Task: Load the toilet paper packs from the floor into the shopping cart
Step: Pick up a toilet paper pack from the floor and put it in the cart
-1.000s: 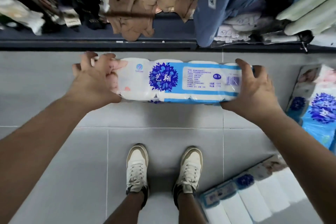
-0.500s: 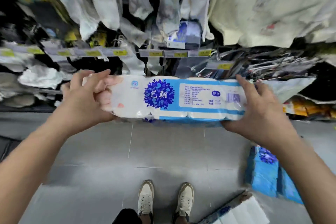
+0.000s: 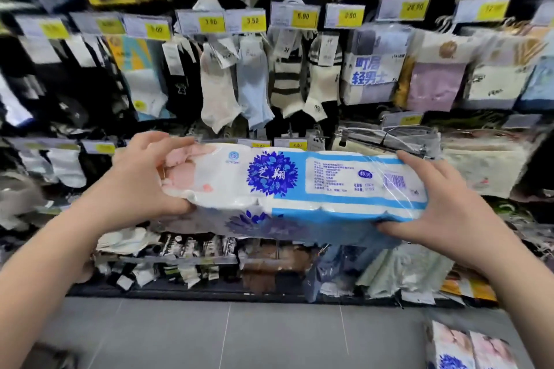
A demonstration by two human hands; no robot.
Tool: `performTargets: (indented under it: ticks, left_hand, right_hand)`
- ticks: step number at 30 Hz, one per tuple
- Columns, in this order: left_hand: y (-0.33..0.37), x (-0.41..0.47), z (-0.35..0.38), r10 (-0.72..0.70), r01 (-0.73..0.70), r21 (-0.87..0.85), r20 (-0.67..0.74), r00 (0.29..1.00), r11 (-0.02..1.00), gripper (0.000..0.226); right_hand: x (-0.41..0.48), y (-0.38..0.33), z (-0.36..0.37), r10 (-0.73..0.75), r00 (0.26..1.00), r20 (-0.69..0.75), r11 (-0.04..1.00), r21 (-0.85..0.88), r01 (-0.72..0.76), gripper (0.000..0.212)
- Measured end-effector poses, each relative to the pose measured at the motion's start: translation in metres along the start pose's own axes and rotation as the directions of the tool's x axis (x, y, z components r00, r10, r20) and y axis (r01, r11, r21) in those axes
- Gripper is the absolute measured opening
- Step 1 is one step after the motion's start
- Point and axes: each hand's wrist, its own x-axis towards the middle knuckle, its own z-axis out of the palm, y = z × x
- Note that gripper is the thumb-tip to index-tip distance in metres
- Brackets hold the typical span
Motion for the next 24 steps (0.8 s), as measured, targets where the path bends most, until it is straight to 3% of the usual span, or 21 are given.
performTargets:
  ticks: [11,17,24]
  left_hand:
    - [0.006,-0.021,-0.047,0.020,-0.024,-0.083,-0.046,0.999,0.996,0.095]
    - [-0.005,-0.041,-0.061,-0.043,0.038,-0.072,-0.058,0.997,0.997,0.096]
    - [-0.018,-0.085,-0.082,-0.138,0.133,-0.042,-0.177,0.974,0.990,0.099]
  right_hand:
    - [0.008,-0.034,-0.026,-0.105,0.993,-0.052,0.995,-0.005,0.104,0.121]
    - [0.011,-0.056,-0.023,-0.160,0.986,-0.044,0.987,-0.008,0.160,0.120]
    - [0.027,-0.082,-0.012,-0.285,0.958,-0.033,0.955,0.080,0.286,0.121]
